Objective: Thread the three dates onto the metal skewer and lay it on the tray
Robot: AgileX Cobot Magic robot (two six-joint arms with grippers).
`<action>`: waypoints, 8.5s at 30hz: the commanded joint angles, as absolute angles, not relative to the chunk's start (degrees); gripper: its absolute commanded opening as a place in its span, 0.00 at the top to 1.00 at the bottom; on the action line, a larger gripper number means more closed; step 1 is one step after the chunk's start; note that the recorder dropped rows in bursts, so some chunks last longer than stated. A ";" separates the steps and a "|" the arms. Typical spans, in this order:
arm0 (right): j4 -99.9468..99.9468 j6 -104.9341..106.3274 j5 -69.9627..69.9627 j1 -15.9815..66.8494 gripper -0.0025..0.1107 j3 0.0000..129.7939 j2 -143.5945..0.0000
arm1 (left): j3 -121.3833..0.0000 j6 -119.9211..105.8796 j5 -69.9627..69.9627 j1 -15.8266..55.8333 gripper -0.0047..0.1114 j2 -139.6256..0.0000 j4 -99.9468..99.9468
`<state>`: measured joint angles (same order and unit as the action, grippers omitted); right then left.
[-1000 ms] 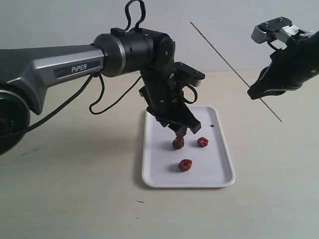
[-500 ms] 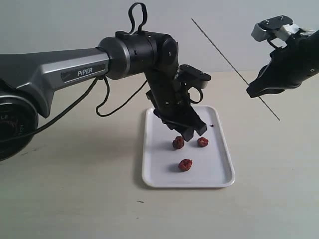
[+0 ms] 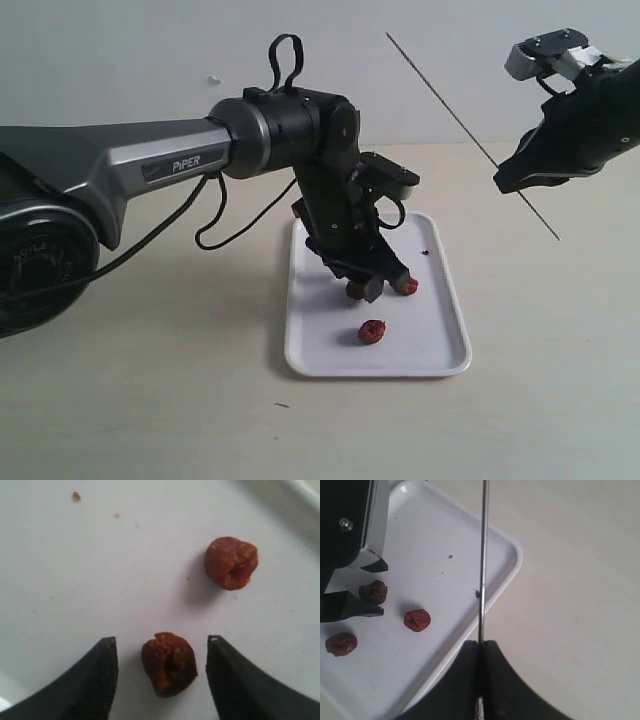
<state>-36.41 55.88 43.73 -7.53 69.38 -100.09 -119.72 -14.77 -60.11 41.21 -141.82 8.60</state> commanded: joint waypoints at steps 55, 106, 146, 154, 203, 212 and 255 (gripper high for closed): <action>-30.84 59.12 44.17 -7.82 0.98 69.75 -100.31 | -120.07 -35.70 -69.96 23.68 0.74 -135.79 43.99; -39.87 89.79 49.52 -7.71 0.98 69.50 -109.92 | -117.43 -36.89 -69.96 12.54 0.75 -135.65 65.69; -62.44 103.80 51.93 -7.71 0.98 69.50 -110.05 | -117.43 -38.01 -69.96 13.74 0.75 -135.65 75.92; -67.45 103.80 52.16 -7.71 0.98 69.50 -110.05 | -117.43 -38.91 -69.96 14.09 0.75 -135.65 77.65; -69.83 91.93 36.07 -7.71 0.98 69.50 -110.05 | -117.43 -40.20 -69.96 17.20 0.36 -135.65 65.26; -66.55 81.69 27.42 -7.81 0.98 69.50 -109.95 | -117.29 -36.63 -69.96 23.28 0.46 -135.65 47.70; -67.18 81.69 27.42 -7.81 0.98 69.50 -109.95 | -110.31 -17.71 -60.16 47.48 0.44 -135.76 5.10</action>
<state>-66.58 81.62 27.41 -7.77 69.38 -110.29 -111.51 -18.07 -62.29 47.27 -136.29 5.24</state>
